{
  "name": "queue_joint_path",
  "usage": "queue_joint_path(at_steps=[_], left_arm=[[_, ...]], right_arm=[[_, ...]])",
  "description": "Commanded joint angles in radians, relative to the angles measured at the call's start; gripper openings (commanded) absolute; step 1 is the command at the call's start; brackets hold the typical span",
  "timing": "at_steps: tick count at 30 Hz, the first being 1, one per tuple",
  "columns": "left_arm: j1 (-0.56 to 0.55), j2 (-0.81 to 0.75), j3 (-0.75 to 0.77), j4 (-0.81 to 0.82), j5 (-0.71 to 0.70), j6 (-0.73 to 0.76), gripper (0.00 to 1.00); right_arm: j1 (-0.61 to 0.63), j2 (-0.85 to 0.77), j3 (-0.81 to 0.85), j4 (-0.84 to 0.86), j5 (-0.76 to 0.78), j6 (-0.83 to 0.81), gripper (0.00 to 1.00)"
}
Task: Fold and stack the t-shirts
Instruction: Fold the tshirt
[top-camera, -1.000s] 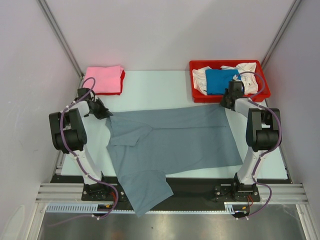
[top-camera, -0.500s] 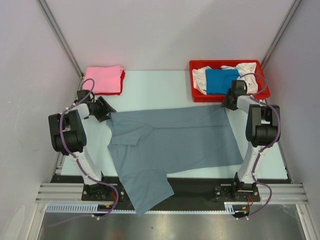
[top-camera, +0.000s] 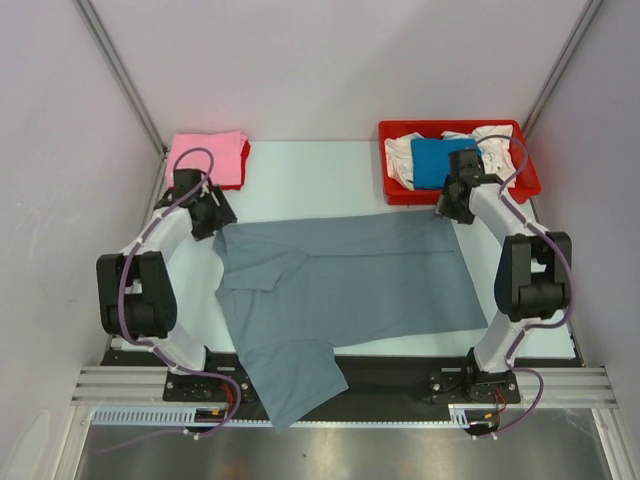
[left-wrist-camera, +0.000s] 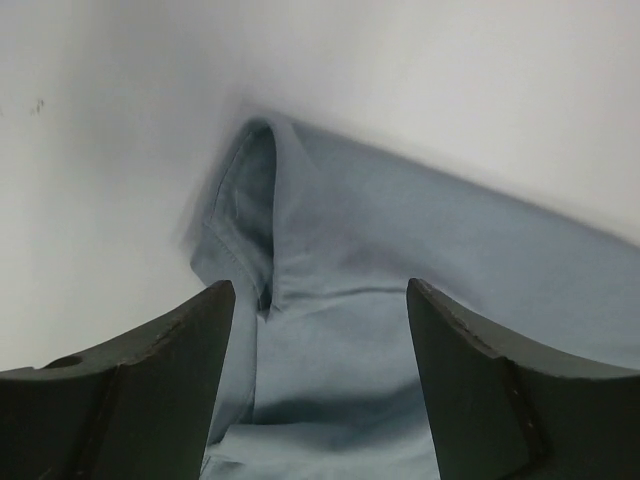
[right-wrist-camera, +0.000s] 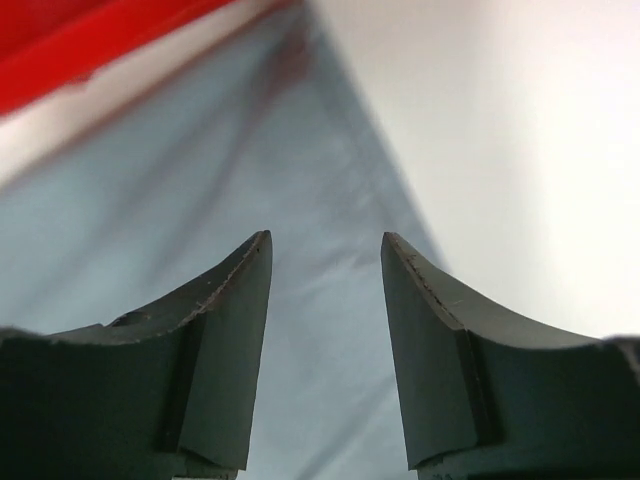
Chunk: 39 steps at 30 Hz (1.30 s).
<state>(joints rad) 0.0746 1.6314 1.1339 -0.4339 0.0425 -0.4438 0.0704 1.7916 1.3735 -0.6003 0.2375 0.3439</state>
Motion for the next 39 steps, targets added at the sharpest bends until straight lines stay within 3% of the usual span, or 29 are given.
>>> queue_joint_path(at_steps=[1,7,11,13,14,18,27,28,30,31,34,39], left_arm=[[-0.010,-0.009,-0.039,-0.037,-0.110,0.007,0.76],[-0.006,0.088,-0.048,-0.035,-0.064,-0.016,0.75],[-0.006,0.168,-0.052,0.001,-0.050,-0.015,0.68],[0.016,0.185,-0.049,0.009,-0.050,-0.013,0.54],[0.027,0.191,-0.051,0.020,-0.050,-0.012,0.36],[0.117,0.211,-0.020,0.035,-0.021,0.022,0.00],[0.197,0.292,0.194,-0.045,-0.099,0.135,0.01],[0.197,0.306,0.231,-0.070,-0.105,0.145,0.05],[0.195,0.305,0.239,-0.086,-0.095,0.130,0.31],[0.195,0.273,0.222,-0.071,-0.087,0.116,0.49],[0.195,0.201,0.139,-0.025,-0.050,0.079,0.59],[0.195,0.157,0.109,-0.002,0.031,0.086,0.58]], right_arm=[[0.060,-0.110,-0.031,-0.056,-0.041,0.017,0.53],[0.140,-0.201,-0.109,-0.056,-0.079,0.052,0.54],[0.164,-0.236,-0.158,-0.056,-0.087,0.060,0.54],[0.169,-0.247,-0.169,-0.065,-0.073,0.060,0.54],[0.169,-0.250,-0.180,-0.064,-0.073,0.060,0.54],[0.166,-0.250,-0.195,-0.062,-0.073,0.067,0.55],[0.140,-0.126,-0.125,-0.044,-0.102,0.070,0.55],[0.135,-0.109,-0.101,-0.035,-0.110,0.061,0.55],[0.125,-0.052,-0.070,-0.012,-0.127,0.044,0.54],[0.121,-0.032,-0.045,0.003,-0.136,0.040,0.54],[0.103,0.037,-0.004,0.066,-0.176,0.035,0.49],[0.091,0.109,0.015,0.213,-0.175,0.110,0.38]])
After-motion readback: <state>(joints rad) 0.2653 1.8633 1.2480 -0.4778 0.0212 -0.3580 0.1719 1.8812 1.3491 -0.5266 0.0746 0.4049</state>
